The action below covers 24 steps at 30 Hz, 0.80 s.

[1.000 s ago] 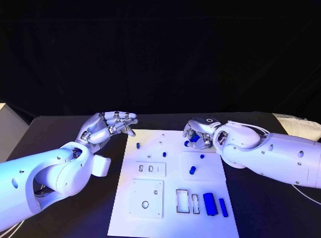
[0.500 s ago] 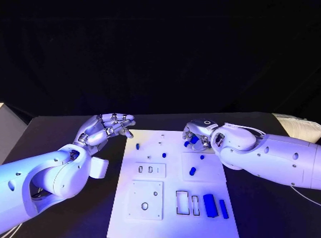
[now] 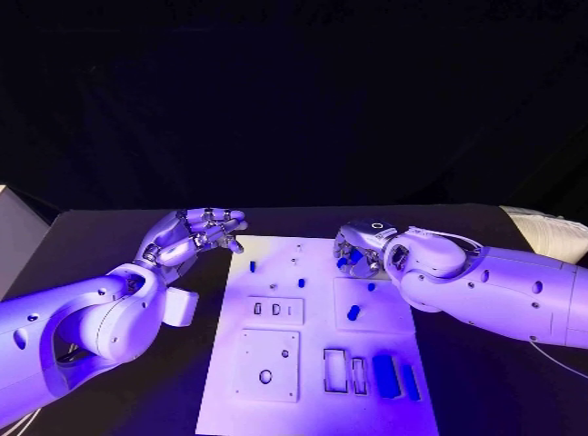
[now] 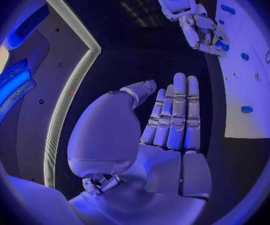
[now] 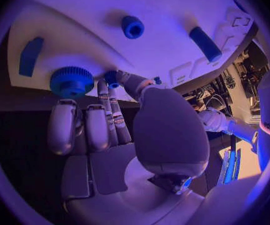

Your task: Assemble the parts on the task board

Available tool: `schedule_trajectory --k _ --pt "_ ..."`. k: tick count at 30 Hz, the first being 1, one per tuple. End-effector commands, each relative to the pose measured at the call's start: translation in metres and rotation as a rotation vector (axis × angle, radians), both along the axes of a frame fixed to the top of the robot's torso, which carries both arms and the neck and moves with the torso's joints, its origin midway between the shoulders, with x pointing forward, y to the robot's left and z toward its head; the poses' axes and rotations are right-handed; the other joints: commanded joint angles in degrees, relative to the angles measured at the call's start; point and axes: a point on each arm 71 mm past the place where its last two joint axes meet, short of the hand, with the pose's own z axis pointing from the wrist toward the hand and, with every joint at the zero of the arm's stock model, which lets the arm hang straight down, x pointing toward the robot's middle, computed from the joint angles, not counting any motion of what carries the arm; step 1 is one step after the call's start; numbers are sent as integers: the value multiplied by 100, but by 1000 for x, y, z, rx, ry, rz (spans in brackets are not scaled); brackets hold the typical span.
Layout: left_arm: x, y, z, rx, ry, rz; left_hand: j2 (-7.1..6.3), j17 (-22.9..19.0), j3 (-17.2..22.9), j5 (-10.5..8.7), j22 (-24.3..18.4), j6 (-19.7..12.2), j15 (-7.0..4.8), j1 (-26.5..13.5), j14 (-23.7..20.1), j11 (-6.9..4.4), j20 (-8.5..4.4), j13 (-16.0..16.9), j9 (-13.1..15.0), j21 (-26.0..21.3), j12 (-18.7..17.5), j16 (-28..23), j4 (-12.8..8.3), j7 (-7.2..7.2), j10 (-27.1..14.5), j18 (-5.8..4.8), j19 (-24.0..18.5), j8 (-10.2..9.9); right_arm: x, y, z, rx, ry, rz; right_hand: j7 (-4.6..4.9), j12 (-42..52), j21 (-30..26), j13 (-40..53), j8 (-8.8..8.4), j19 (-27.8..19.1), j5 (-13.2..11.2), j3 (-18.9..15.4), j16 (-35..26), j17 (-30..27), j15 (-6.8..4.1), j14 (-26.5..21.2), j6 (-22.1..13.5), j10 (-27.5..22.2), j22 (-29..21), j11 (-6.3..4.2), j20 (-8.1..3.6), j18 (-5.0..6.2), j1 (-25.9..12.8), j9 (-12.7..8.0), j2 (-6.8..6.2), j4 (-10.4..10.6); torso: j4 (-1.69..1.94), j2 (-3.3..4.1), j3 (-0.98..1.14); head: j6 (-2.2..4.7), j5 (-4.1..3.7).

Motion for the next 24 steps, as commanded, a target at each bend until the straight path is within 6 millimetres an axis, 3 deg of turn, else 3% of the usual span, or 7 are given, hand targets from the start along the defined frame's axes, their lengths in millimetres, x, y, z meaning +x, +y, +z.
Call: schedule_trajectory --k 1,2,8,15,24 --pt "0 -1 0 -13 8 -18 2 8 11 -10 8 16 -4 -47 -50 25 6 2 8 17 -23 40 16 19 -32 44 -52 -37 0 -2 -1 -2 -6 -15 -16 16 65 38 52 49 -17 93 49 22 -64 165 70 99 67 -32 -26 -124 90 49 116 -25 6 11 -4 -10 -4" --pt "0 -1 0 -13 9 -18 2 8 11 -10 8 16 -4 -47 -50 25 6 2 8 17 -23 40 16 19 -32 44 -52 -37 0 -2 -1 2 -13 -18 -42 30 113 64 96 70 -119 167 70 39 -87 167 123 168 136 -62 -44 -135 172 87 183 -61 7 14 -4 -8 -4" --pt "0 -1 0 -12 12 -19 2 11 11 -11 11 13 -2 -52 -54 27 8 2 8 22 -22 44 20 20 -36 44 -58 -39 -2 -2 5 34 -82 -32 -129 118 236 221 325 116 -128 275 110 45 -181 165 341 467 314 -178 -129 -162 411 286 333 -263 15 20 -5 8 -4" --pt "0 0 0 -11 15 -19 6 14 14 -11 14 13 -2 -50 -57 27 10 3 8 25 -22 47 21 19 -38 45 -63 -40 -7 2 14 102 -159 -36 -147 102 293 308 395 136 -300 256 134 55 -197 167 325 500 401 -196 -153 -177 389 391 331 -300 26 26 -14 29 -6" --pt "0 -2 -1 -13 19 -27 14 19 22 -12 19 16 -3 -42 -63 24 12 4 10 34 -19 52 18 13 -37 48 -70 -39 -4 18 25 138 -200 -33 -153 95 288 325 410 129 -315 251 134 48 -199 166 326 502 395 -198 -154 -175 370 412 336 -292 53 55 -24 26 -12"
